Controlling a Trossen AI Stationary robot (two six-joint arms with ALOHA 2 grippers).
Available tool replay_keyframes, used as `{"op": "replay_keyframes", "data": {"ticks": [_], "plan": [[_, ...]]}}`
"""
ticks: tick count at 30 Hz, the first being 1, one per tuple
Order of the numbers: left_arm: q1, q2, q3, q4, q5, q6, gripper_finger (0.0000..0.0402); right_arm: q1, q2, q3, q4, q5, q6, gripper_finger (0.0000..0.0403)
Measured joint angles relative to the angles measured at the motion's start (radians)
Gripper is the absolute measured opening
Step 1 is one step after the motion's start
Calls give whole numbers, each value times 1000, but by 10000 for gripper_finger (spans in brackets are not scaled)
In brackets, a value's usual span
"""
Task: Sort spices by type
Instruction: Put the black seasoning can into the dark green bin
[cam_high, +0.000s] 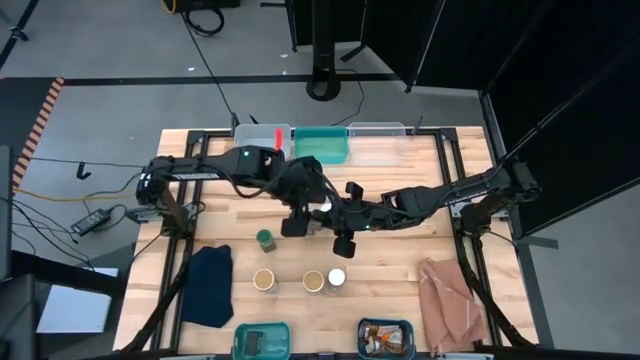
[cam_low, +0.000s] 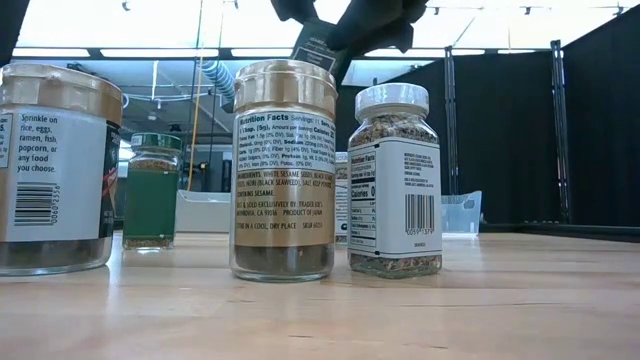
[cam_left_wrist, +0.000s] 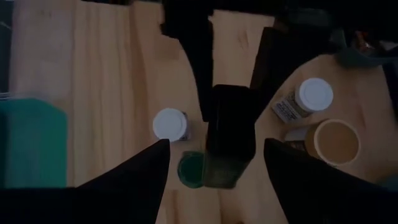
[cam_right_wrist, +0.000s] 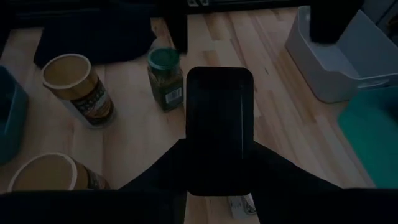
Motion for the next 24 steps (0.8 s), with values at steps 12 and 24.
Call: {"op": "replay_keyframes", "data": {"ticks": [12,24], "plan": [[0,58,0,-1,42,42,266,-1,1,0,10,10,-11,140],[1,70,0,-7,47,42,242,-1,1,0,27,13,-19,140]]}}
